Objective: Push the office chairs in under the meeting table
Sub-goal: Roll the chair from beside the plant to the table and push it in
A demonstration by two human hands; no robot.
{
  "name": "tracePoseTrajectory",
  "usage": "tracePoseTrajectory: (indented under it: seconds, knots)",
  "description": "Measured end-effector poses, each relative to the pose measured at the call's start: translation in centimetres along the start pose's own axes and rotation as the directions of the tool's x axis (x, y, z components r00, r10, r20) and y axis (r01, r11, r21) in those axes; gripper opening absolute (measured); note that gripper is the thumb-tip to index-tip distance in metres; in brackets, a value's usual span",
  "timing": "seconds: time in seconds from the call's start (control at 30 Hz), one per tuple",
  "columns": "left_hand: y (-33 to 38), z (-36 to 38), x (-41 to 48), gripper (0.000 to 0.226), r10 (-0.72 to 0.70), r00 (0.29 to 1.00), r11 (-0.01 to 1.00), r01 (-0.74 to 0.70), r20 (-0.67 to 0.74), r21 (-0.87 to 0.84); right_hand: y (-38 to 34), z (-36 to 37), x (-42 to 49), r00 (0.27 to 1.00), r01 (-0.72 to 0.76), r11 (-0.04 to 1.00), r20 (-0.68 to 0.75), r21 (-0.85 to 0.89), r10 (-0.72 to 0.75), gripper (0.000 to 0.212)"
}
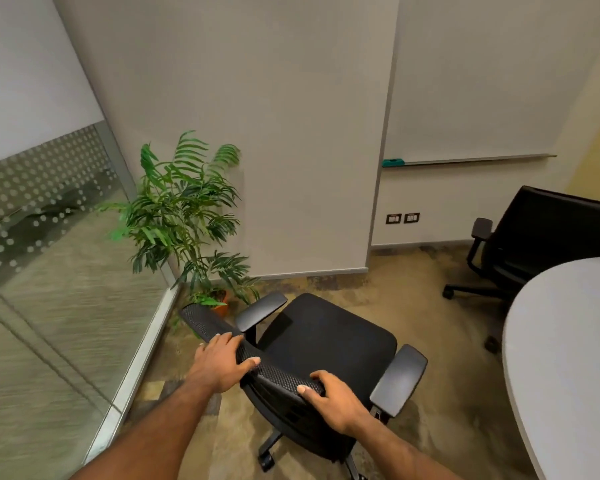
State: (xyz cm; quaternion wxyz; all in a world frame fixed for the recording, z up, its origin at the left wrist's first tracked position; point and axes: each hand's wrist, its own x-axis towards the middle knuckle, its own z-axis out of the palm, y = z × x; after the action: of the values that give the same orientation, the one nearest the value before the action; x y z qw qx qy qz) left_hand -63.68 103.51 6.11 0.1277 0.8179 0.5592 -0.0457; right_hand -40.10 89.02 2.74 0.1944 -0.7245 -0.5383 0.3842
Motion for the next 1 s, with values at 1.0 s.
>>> tracePoseTrajectory:
  seconds: [1.0]
  knots:
    - [-2.1, -1.0, 14.9, 0.104, 0.773, 0.626, 0.611, -0.778, 0.104, 0.143, -5.2, -1.6, 4.4, 0.977, -0.215, 0.953, -0.054, -0.215, 0.208, 0.09]
